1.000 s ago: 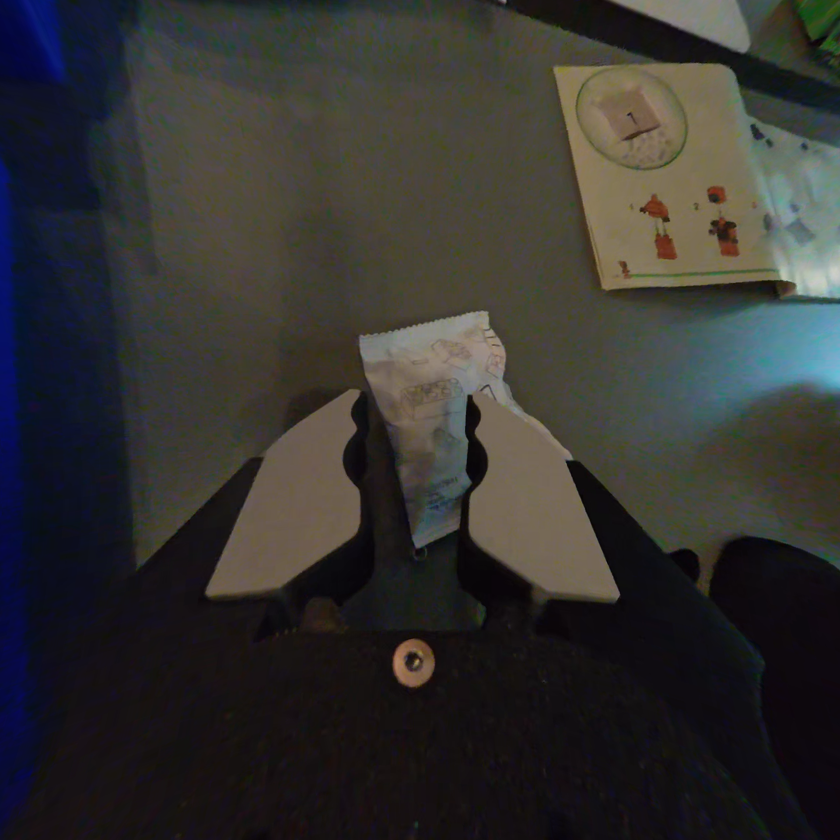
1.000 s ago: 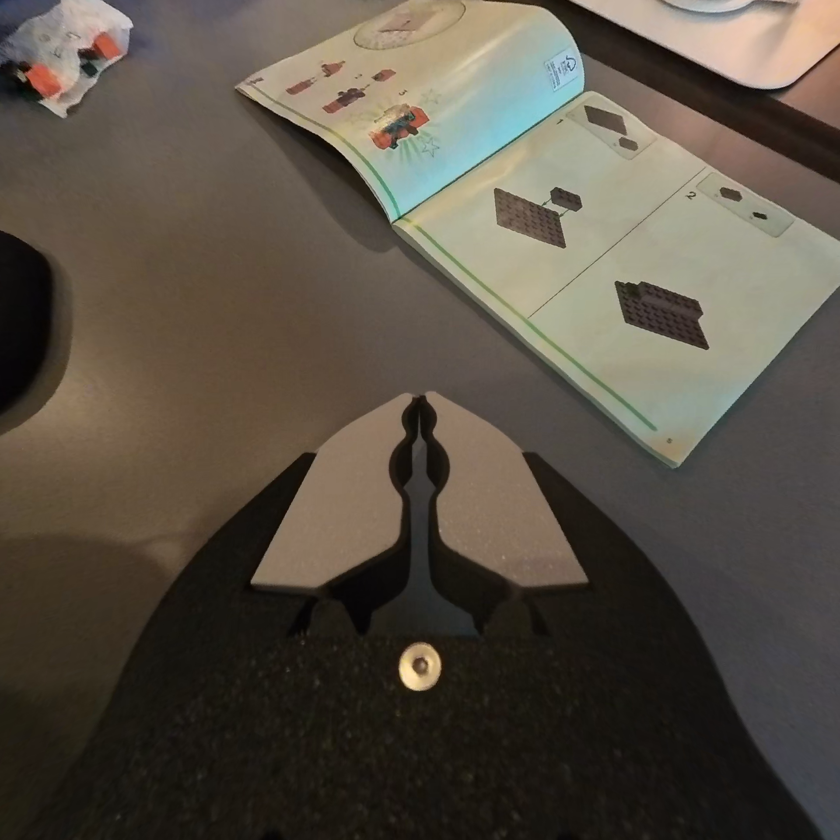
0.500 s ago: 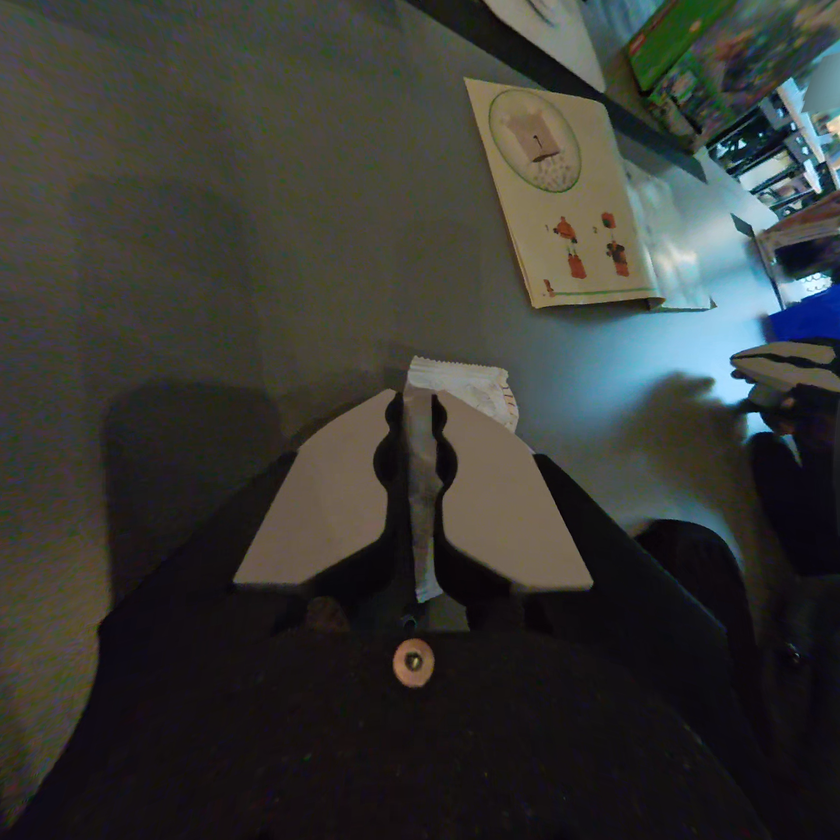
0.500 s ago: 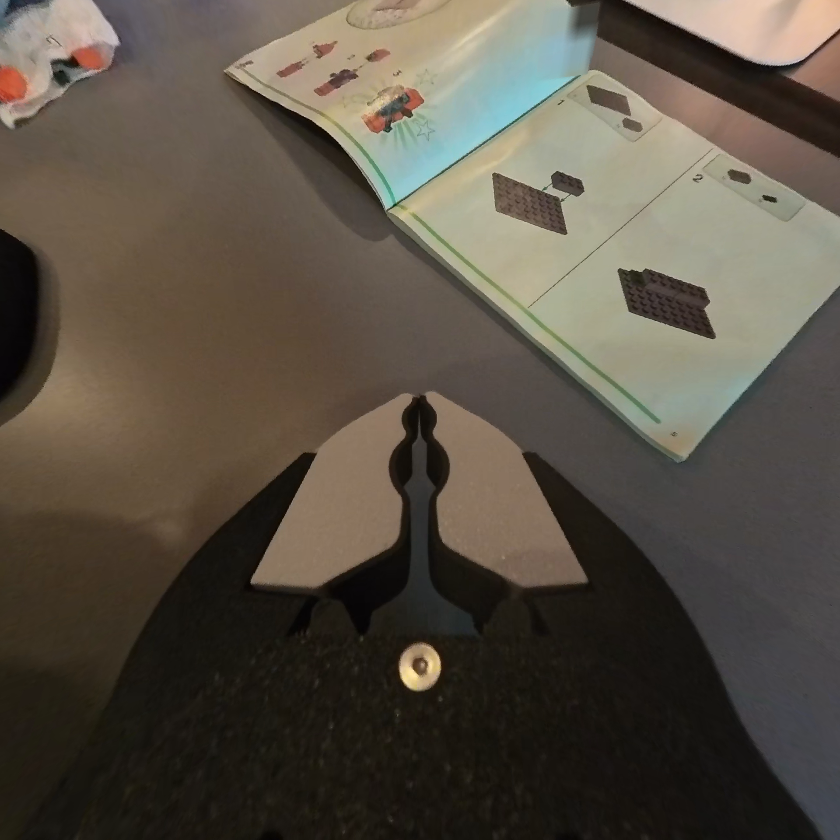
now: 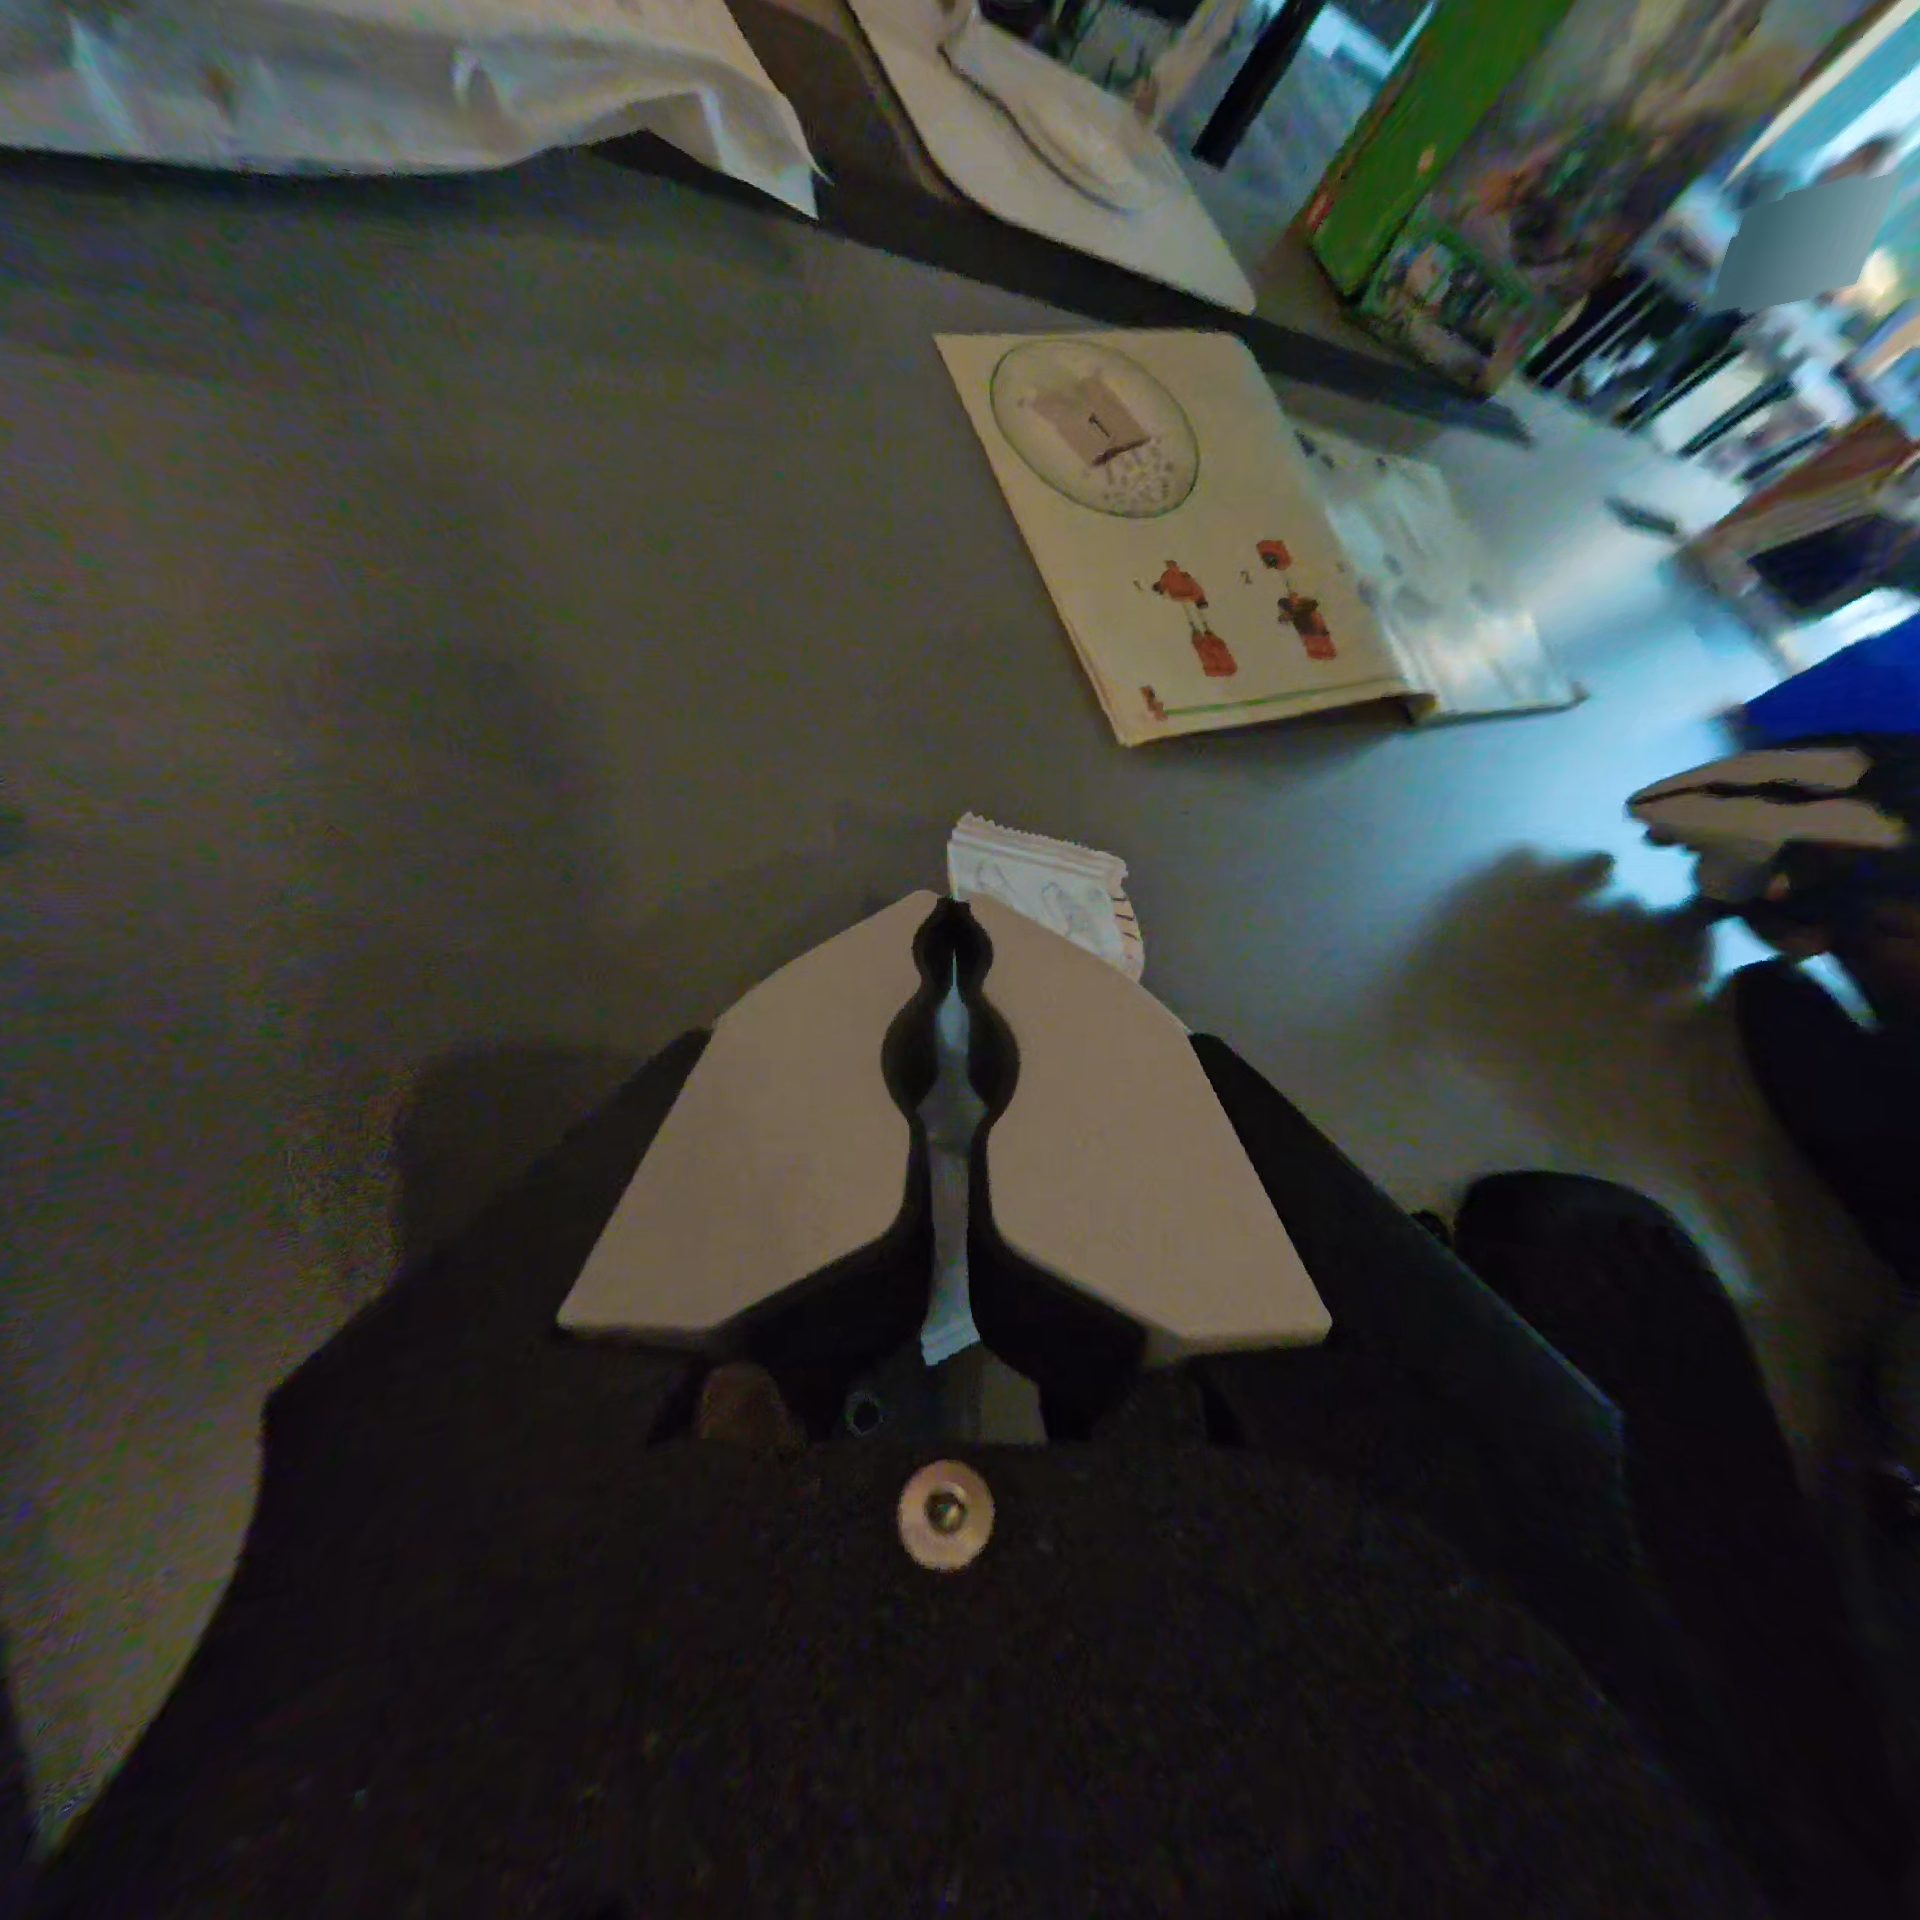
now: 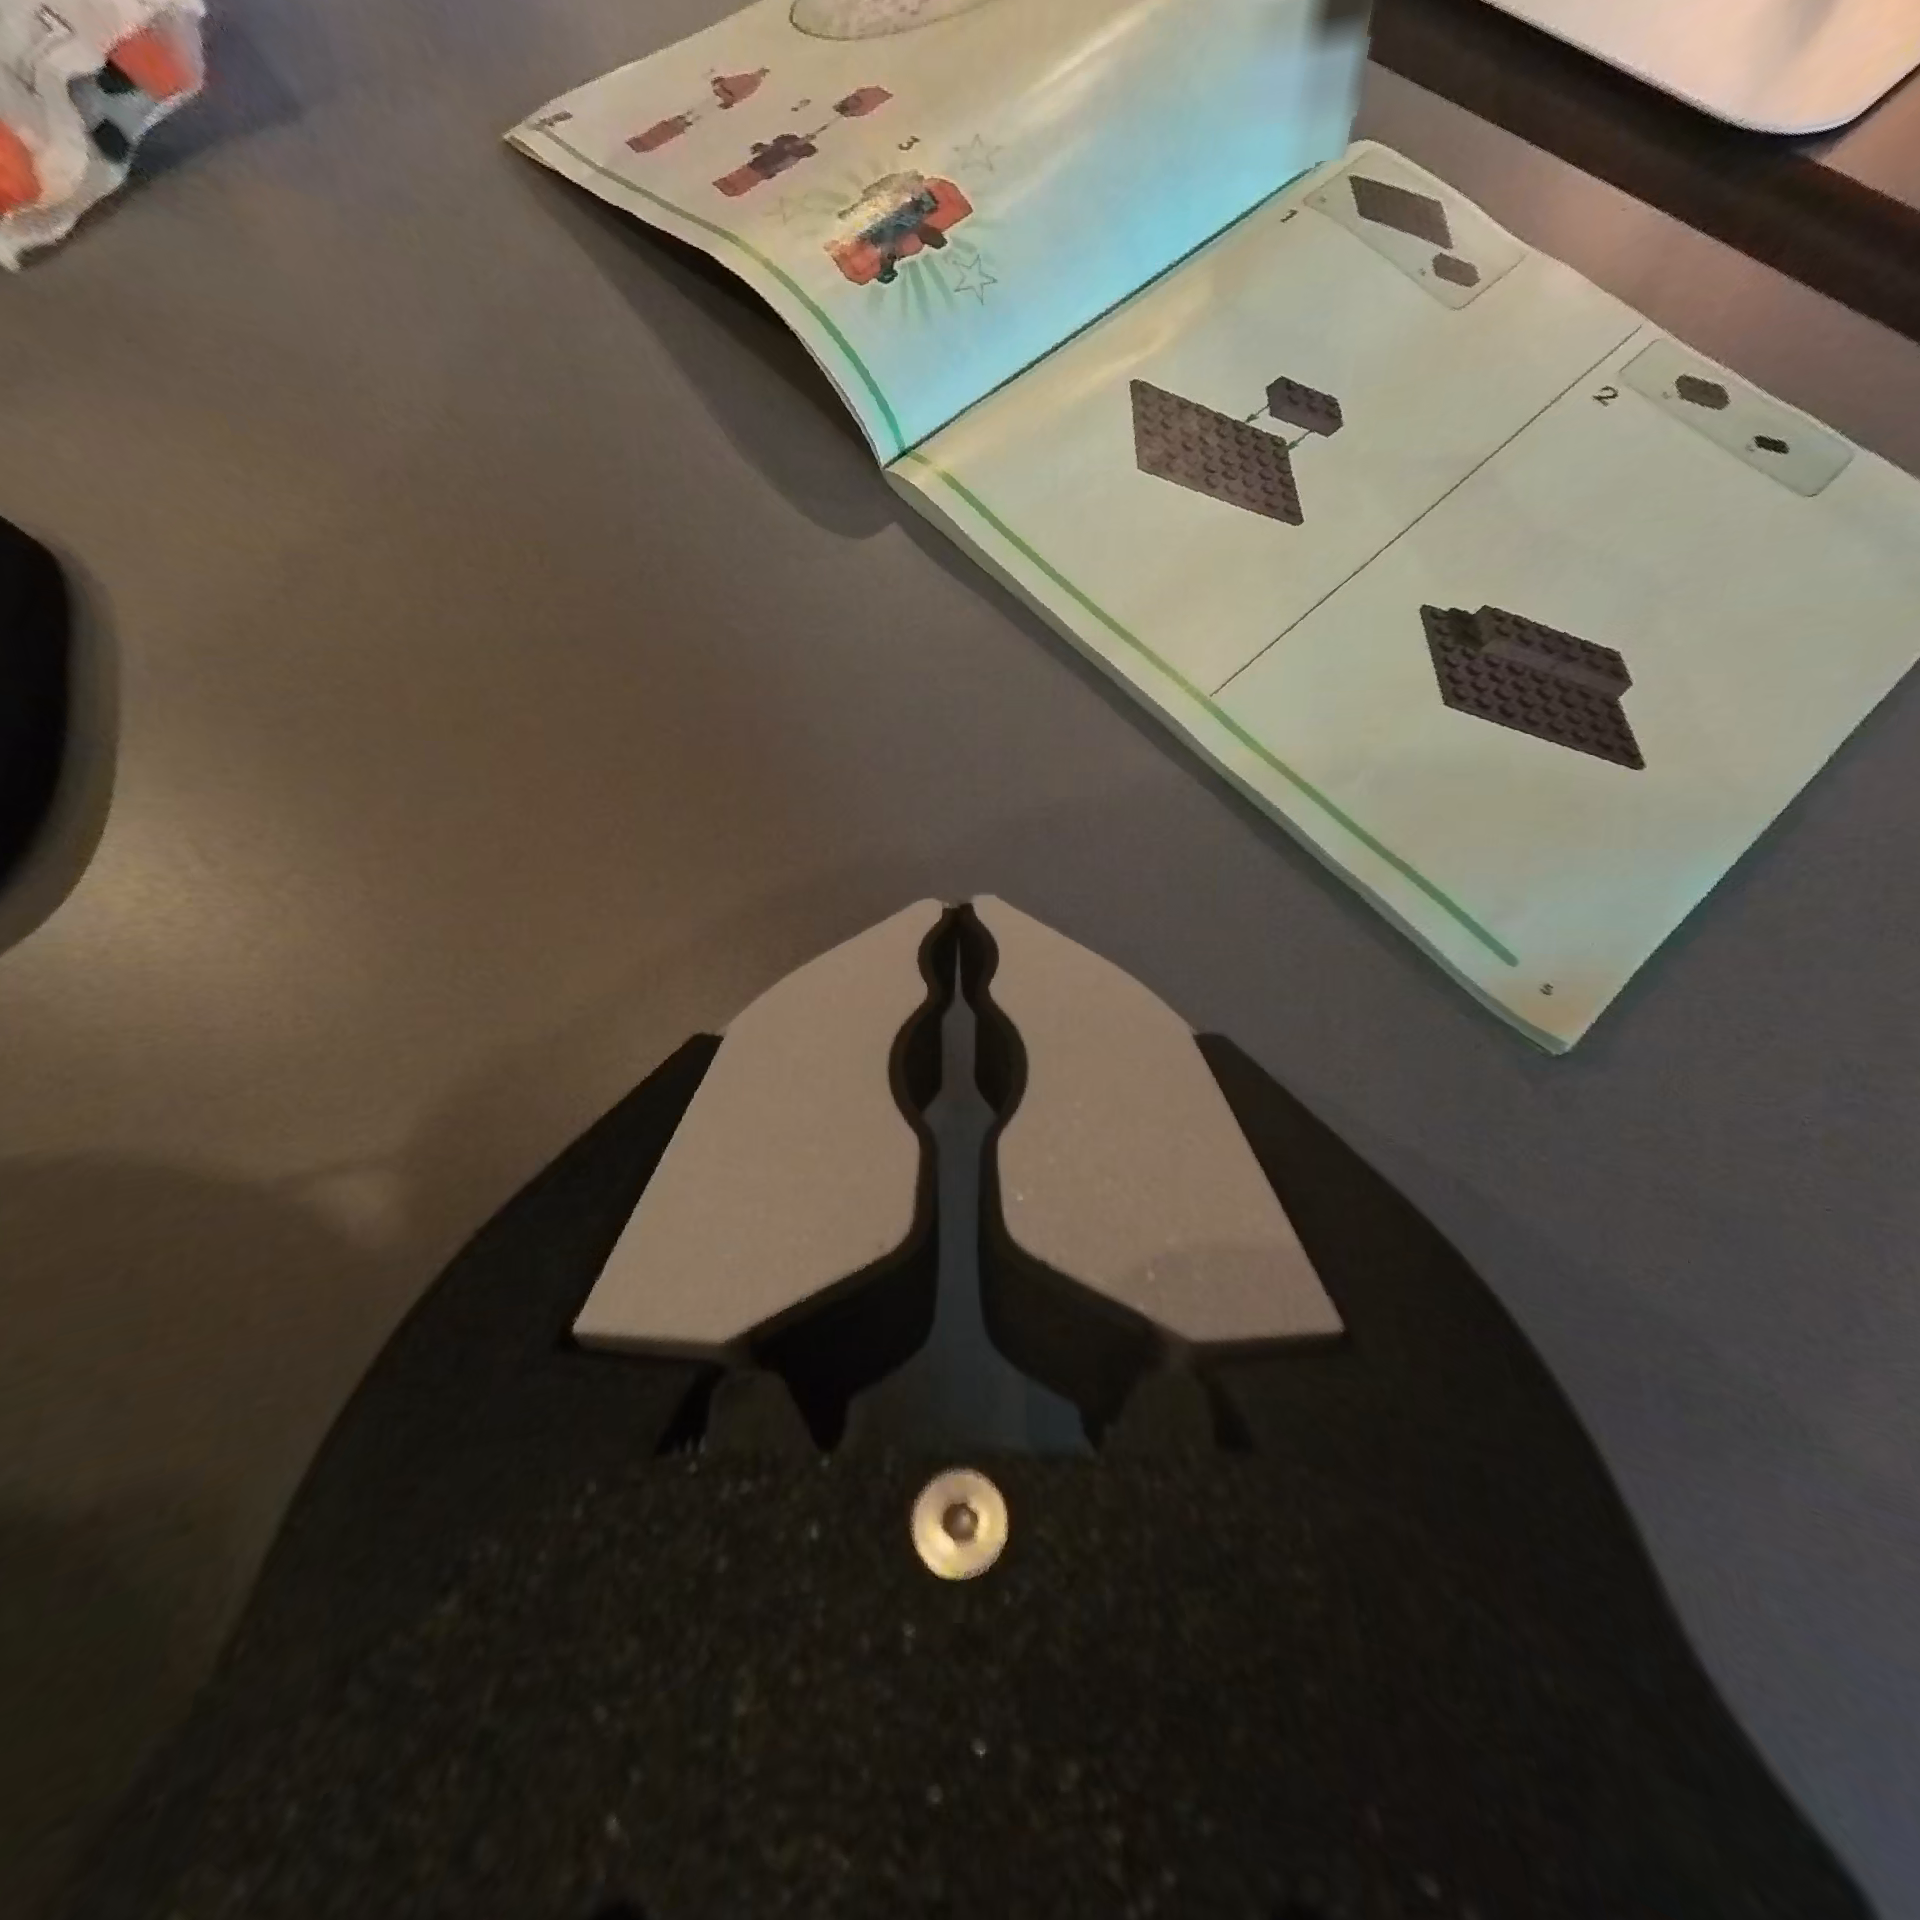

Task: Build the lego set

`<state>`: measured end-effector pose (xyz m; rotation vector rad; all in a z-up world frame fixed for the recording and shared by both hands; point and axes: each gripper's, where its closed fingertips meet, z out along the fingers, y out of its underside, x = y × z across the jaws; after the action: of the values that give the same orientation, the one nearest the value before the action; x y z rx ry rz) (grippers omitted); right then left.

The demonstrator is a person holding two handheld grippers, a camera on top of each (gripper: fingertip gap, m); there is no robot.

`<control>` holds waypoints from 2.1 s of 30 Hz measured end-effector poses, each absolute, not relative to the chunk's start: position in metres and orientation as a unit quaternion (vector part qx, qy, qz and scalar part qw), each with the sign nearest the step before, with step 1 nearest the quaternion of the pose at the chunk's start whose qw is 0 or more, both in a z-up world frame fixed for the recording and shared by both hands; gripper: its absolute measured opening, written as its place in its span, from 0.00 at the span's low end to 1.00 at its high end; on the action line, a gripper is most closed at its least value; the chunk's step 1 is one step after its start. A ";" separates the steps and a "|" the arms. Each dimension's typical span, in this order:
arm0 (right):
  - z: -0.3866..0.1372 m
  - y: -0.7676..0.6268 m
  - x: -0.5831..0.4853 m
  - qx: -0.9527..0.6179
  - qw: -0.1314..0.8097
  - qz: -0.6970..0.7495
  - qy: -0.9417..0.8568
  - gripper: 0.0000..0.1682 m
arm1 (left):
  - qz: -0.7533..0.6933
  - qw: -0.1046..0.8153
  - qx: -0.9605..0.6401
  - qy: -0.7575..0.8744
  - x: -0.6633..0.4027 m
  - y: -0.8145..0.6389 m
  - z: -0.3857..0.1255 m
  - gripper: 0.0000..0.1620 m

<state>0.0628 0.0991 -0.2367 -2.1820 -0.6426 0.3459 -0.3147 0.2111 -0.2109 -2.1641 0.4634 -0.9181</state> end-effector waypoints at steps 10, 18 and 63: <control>-0.231 0.096 0.048 -0.852 0.416 0.134 -0.287 0.00 | -0.242 0.380 -0.847 0.282 -0.287 0.200 -0.206 0.00; -0.222 0.090 0.010 -0.821 0.431 0.107 -0.359 0.00 | -0.213 0.388 -0.846 0.298 -0.263 0.205 -0.199 0.00; -0.224 0.072 -0.008 -0.793 0.434 0.113 -0.412 0.00 | 0.057 0.305 -0.780 0.543 -0.232 0.188 -0.168 0.00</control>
<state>-0.0084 0.0722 -0.2239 -1.9753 -1.0250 0.2821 -0.2319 0.1882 -0.1681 -2.0651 1.4382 0.1514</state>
